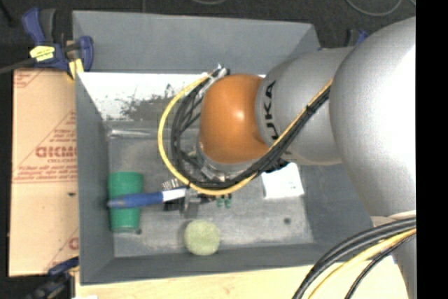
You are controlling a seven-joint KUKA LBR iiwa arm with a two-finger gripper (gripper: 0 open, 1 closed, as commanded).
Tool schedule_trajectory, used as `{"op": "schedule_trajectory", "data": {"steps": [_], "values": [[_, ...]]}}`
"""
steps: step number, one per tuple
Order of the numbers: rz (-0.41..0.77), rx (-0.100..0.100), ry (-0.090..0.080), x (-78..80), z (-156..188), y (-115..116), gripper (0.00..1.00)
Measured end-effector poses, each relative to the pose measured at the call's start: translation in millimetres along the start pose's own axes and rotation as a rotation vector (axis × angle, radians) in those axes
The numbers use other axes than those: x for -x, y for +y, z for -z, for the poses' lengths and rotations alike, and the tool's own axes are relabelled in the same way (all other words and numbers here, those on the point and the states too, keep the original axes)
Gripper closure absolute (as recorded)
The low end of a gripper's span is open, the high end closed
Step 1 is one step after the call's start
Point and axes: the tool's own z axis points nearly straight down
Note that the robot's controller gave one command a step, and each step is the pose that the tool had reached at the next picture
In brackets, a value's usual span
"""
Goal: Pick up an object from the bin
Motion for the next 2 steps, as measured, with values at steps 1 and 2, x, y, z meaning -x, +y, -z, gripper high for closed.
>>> {"op": "schedule_trajectory", "data": {"steps": [1, 2], "values": [[0.000, 0.002, -0.007, 1.8, 20.6, 0.4, 1.00], [-0.001, 0.001, -0.008, 2.3, 33.8, 0.4, 1.00]]}}
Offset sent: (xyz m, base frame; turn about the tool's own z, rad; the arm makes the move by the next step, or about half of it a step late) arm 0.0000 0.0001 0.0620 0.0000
